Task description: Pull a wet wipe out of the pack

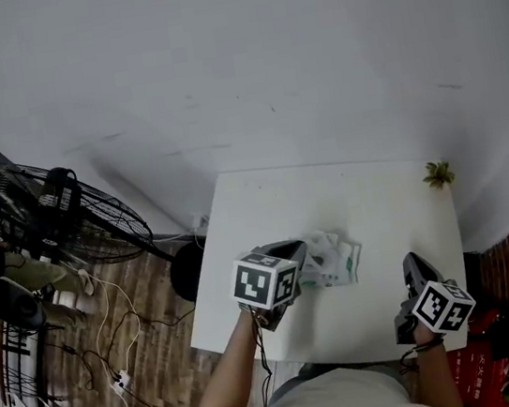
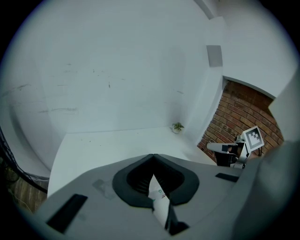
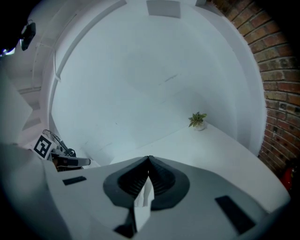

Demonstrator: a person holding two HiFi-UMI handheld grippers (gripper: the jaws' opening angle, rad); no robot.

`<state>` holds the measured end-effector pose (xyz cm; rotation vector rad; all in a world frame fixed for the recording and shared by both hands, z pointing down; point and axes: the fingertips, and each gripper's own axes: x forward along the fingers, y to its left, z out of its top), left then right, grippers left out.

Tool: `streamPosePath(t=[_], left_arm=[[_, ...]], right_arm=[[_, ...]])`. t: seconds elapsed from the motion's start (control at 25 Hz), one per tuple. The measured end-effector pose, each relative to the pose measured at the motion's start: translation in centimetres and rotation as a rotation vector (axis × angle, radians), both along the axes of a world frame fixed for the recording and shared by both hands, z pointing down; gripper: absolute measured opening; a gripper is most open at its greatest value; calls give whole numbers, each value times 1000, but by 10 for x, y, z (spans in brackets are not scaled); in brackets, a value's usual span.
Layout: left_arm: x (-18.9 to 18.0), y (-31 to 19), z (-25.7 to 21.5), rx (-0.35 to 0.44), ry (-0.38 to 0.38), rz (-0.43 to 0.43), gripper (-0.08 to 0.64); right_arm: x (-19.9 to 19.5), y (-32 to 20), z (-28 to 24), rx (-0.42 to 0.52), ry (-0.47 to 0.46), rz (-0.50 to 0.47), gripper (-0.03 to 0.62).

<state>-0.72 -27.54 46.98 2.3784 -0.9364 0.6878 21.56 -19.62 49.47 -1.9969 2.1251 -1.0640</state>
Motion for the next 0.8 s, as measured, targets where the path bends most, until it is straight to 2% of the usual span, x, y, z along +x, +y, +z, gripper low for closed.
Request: streamPosePath(t=[0.24,0.44,0.6,0.8], left_arm=[[-2,-2,-22,45,48,-12,11],[-14,-9,-51,139,129,-60,11],[-38,-19,-72,244,190,-173,11],[-88,-24,-75,310,277,-401,11]], right_arm=[[-3,-6,-4,9,9,-12,2],[-6,-14,-10,17,27,-26,2],[-8,-25,-19,32,50,-49,2],[-12,-36,-37,59,92,-77,2]])
